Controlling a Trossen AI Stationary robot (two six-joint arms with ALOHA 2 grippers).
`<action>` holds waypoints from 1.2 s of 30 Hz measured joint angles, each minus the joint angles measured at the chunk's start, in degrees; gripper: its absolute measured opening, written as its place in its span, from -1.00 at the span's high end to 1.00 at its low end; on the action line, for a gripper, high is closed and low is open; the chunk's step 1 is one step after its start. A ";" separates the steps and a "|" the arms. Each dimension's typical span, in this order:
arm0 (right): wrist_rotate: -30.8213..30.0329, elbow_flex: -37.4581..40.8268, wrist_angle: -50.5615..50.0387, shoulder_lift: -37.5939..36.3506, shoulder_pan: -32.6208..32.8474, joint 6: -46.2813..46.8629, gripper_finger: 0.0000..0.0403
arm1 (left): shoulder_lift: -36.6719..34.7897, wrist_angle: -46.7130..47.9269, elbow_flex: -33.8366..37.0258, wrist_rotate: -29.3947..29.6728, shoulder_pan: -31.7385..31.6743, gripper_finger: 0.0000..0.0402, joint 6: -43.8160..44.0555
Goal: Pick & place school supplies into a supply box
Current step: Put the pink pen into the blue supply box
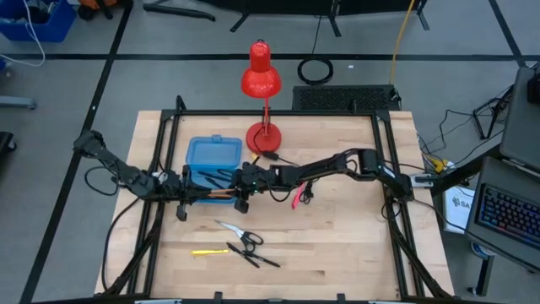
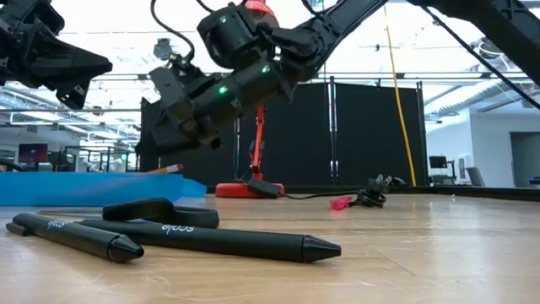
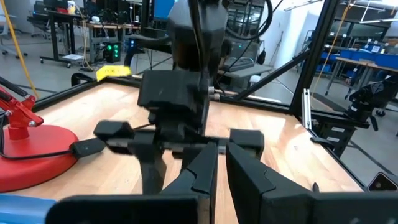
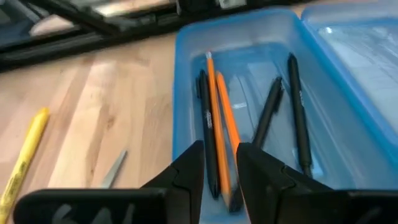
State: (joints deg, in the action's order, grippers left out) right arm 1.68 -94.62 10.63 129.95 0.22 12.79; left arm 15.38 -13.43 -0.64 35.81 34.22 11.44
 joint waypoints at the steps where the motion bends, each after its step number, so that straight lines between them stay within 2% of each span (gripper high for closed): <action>1: -0.05 0.58 -0.62 -0.79 0.16 -0.01 0.58 | -0.01 0.05 0.00 0.01 0.00 0.81 0.22; 7: -0.78 7.62 1.56 -7.01 2.04 -0.16 0.61 | 0.00 1.81 0.00 0.00 0.00 0.81 1.33; 14: -14.03 21.78 6.78 -16.92 6.35 -0.21 0.61 | -0.02 1.60 0.00 0.12 0.00 0.81 1.57; 19: -22.15 33.92 18.33 -23.66 8.97 -0.03 0.61 | 0.00 1.38 0.02 0.22 0.00 0.81 1.79; 25: -28.02 48.17 38.10 -28.31 11.83 -0.66 0.62 | 0.35 1.16 0.01 0.36 0.00 0.81 1.82; 28: -28.49 53.37 48.41 -28.44 12.77 -1.83 0.62 | 0.37 0.74 0.00 0.82 -0.07 0.81 1.29; 30: -28.53 55.43 51.88 -28.44 13.03 -2.39 0.62 | 0.37 0.76 0.01 1.47 -0.07 0.81 0.05; 33: -27.83 56.70 52.55 -28.44 13.04 -2.46 0.62 | 0.37 1.11 0.00 2.75 -0.07 0.81 -1.29; 36: -23.57 56.89 51.60 -28.44 13.01 -2.72 0.62 | 0.37 1.38 0.01 3.70 -0.07 0.81 -1.91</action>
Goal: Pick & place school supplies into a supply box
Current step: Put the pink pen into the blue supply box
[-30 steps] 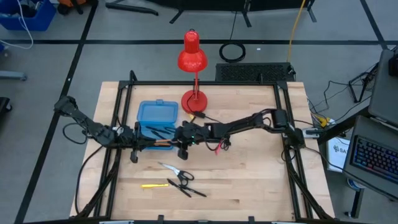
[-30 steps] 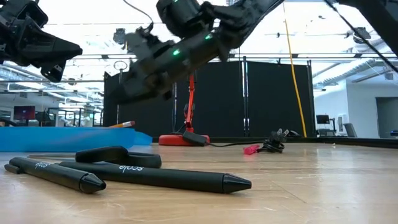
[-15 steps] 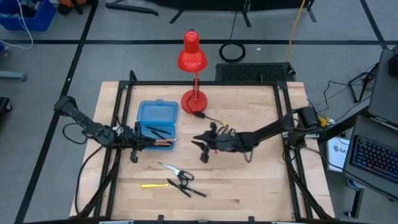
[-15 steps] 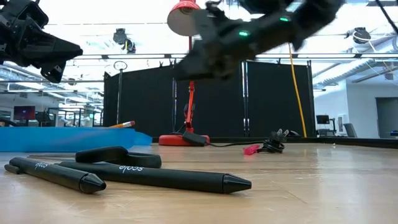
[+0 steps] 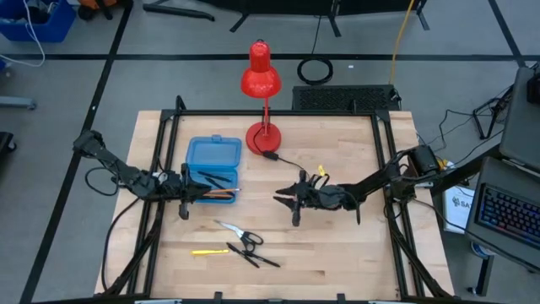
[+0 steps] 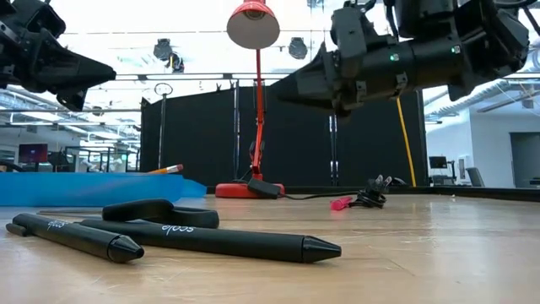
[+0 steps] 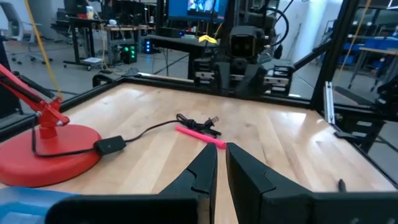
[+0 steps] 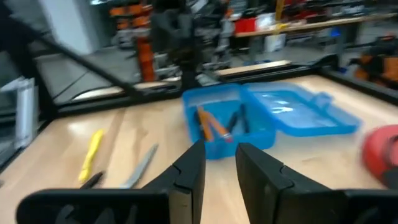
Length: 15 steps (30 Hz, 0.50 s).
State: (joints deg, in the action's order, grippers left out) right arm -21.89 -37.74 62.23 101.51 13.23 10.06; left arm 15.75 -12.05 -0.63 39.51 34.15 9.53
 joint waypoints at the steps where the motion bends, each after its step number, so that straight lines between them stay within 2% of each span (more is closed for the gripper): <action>1: 1.03 0.00 -0.43 0.00 -0.03 -0.28 0.62 | 0.00 0.01 0.01 0.01 0.00 0.81 -0.01; 10: 4.00 0.00 -3.09 0.02 -0.25 -3.25 0.62 | 0.00 -1.31 0.00 -0.70 0.00 0.81 7.35; 15: 4.24 0.00 -3.67 0.04 -1.48 -1.84 0.62 | 0.00 -9.61 0.01 5.71 0.00 0.81 3.13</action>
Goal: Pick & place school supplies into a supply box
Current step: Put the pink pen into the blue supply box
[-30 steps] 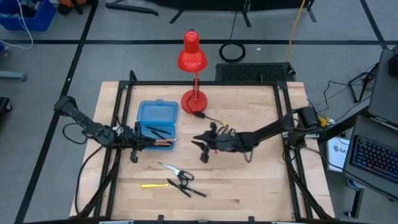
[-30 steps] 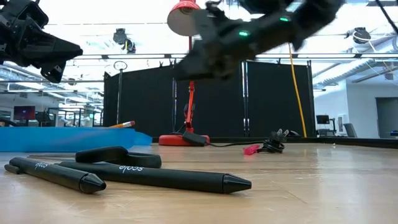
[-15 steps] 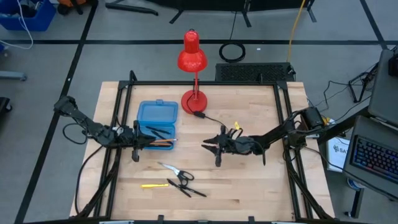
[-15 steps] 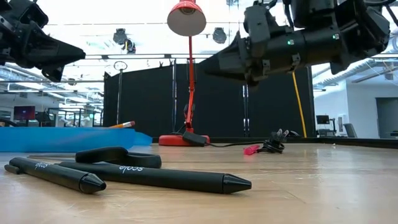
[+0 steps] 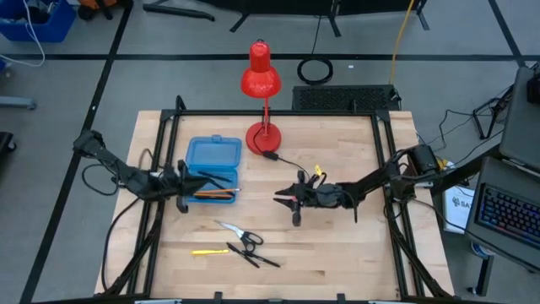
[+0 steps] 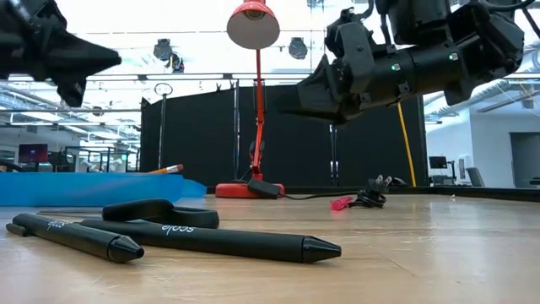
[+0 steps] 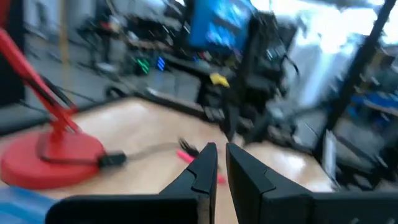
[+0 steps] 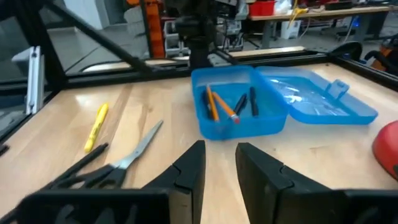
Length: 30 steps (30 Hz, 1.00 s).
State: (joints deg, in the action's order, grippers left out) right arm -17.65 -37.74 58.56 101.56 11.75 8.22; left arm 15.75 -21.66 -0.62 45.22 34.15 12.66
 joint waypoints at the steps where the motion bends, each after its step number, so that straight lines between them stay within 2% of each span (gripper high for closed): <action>1: 0.00 0.00 0.41 0.00 -0.27 0.13 0.62 | -0.01 -2.48 0.00 1.59 0.00 0.81 -1.44; 4: 0.72 -0.16 1.62 -0.50 -1.08 -0.69 0.62 | -0.02 -7.51 -0.02 4.21 0.00 0.81 -2.93; 7: 5.73 -0.63 1.49 -0.87 -1.98 -1.15 0.62 | -0.04 -9.13 -0.02 3.06 0.00 0.81 0.68; 10: 11.53 -1.23 1.21 -0.87 -2.04 0.11 0.62 | 0.01 -5.25 -0.02 -0.42 0.00 0.81 5.56; 15: 12.92 -1.27 -0.12 -0.87 -0.36 1.35 0.62 | 0.00 2.06 -0.02 -4.49 0.00 0.81 13.72; 19: 19.19 -1.28 -3.13 -0.87 0.58 3.09 0.62 | 0.02 7.31 0.00 -6.18 0.00 0.81 17.32; 23: 14.53 -1.28 -4.91 -0.85 1.42 1.37 0.62 | 0.00 6.20 0.00 -3.10 0.00 0.81 14.61; 27: 3.23 -1.27 -5.37 -0.85 1.99 0.65 0.62 | 0.00 2.76 0.00 1.53 0.00 0.81 8.89; 30: -5.24 -1.27 -5.40 -0.85 2.69 -0.02 0.62 | 0.00 1.36 0.00 2.92 0.00 0.81 6.23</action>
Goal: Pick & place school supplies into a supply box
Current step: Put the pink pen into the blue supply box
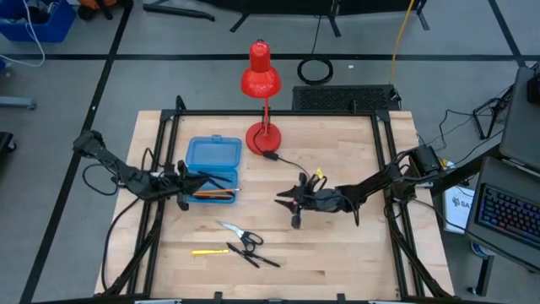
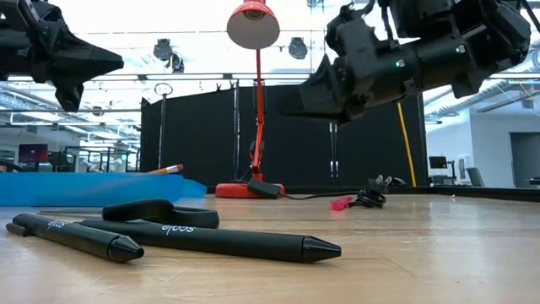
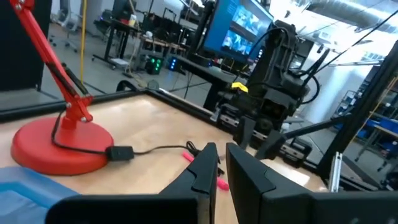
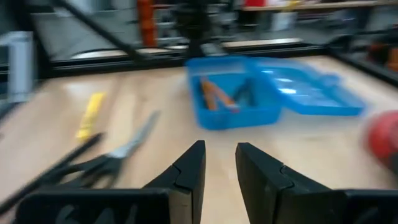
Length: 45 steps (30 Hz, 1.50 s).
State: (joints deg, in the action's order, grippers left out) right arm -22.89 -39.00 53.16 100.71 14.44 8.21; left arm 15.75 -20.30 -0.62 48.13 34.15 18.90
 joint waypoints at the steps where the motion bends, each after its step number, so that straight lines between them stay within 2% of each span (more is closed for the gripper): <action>1: -1.63 0.00 -0.01 0.00 0.22 -0.21 0.62 | 0.00 -0.06 0.00 -0.02 0.00 0.81 -0.42; 2: -2.58 0.00 0.11 0.00 0.30 -0.66 0.62 | 0.00 -0.04 0.00 -0.04 0.00 0.81 -0.46; 4: -0.26 0.00 0.08 0.00 0.28 -1.90 0.62 | 0.00 -0.04 -0.01 -0.30 0.00 0.81 -0.42; 9: 17.72 0.00 -0.28 0.00 -1.37 2.83 0.62 | 0.00 -0.04 0.00 -3.10 0.00 0.81 -0.66; 13: 20.24 0.00 -0.30 0.00 -1.56 4.61 0.62 | 0.00 -0.04 0.00 -3.34 0.00 0.81 0.38; 15: 23.06 0.00 -0.30 0.00 -0.97 4.96 0.62 | 0.00 0.12 0.00 -6.52 0.00 0.81 1.99; 17: 27.91 0.00 -0.30 0.00 -0.43 6.02 0.62 | 0.00 0.45 0.00 -12.52 0.00 0.81 3.31; 20: 28.98 0.00 -0.28 0.00 0.80 7.33 0.62 | 0.00 0.30 0.00 -17.55 0.04 0.81 4.98; 24: 28.56 0.00 -0.07 0.00 2.70 7.63 0.62 | 1.34 0.93 0.00 -16.07 0.00 0.81 9.40; 28: 28.70 0.00 1.74 0.00 5.05 7.85 0.62 | 5.74 0.50 0.00 -14.56 0.00 0.82 12.55; 34: 27.05 -0.02 0.26 0.00 8.05 9.92 0.62 | 14.50 -1.88 0.00 -11.45 0.00 0.82 16.35; 36: 24.14 -0.02 -0.79 0.00 8.86 8.09 0.62 | 17.20 -3.67 0.00 -10.34 0.00 0.82 16.64; 38: 18.78 -0.02 -1.60 0.00 9.35 5.08 0.62 | 19.49 -5.62 0.00 -9.15 0.00 0.82 16.84; 42: 2.85 -0.02 -5.18 0.00 9.52 5.64 0.62 | 22.90 -9.48 0.00 -8.05 0.00 0.81 16.83; 45: -3.90 -0.02 -9.41 0.00 9.35 7.04 0.62 | 24.31 -11.55 -0.01 -7.08 0.00 0.81 15.80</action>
State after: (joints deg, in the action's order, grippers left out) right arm -26.79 -39.03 43.75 100.71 23.79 15.24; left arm 40.06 -31.85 -0.63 41.06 34.15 34.69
